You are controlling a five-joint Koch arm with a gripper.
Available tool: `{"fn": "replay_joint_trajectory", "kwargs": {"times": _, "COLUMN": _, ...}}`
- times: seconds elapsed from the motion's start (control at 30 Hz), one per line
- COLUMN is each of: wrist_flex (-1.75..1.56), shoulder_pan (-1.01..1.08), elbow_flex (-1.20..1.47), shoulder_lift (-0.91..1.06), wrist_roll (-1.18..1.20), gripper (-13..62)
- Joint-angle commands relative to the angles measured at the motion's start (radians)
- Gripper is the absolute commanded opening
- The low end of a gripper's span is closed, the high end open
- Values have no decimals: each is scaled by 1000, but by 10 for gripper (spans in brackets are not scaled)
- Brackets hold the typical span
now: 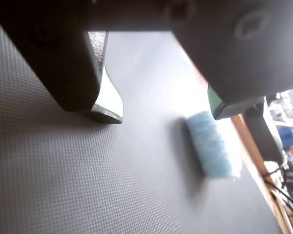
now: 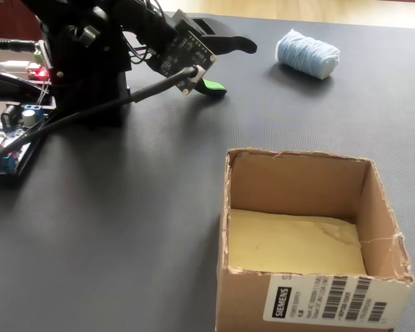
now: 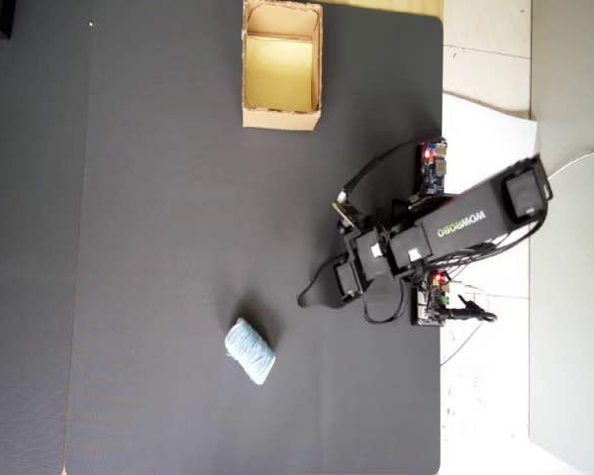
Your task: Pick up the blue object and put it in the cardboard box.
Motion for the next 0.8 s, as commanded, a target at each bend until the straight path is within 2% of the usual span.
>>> {"fn": "replay_joint_trajectory", "kwargs": {"times": 0.0, "wrist_flex": -41, "shoulder_pan": -35, "elbow_flex": -8, "shoulder_lift": 83, "wrist_roll": 8, "gripper": 344}}
{"fn": "replay_joint_trajectory", "kwargs": {"times": 0.2, "wrist_flex": -18, "shoulder_pan": -75, "elbow_flex": -114, "shoulder_lift": 37, "wrist_roll": 6, "gripper": 335}}
{"fn": "replay_joint_trajectory", "kwargs": {"times": 0.43, "wrist_flex": 140, "shoulder_pan": -69, "elbow_flex": -379, "shoulder_lift": -97, "wrist_roll": -6, "gripper": 335}}
{"fn": "replay_joint_trajectory", "kwargs": {"times": 0.77, "wrist_flex": 468, "shoulder_pan": -60, "elbow_flex": -859, "shoulder_lift": -411, "wrist_roll": 18, "gripper": 330}}
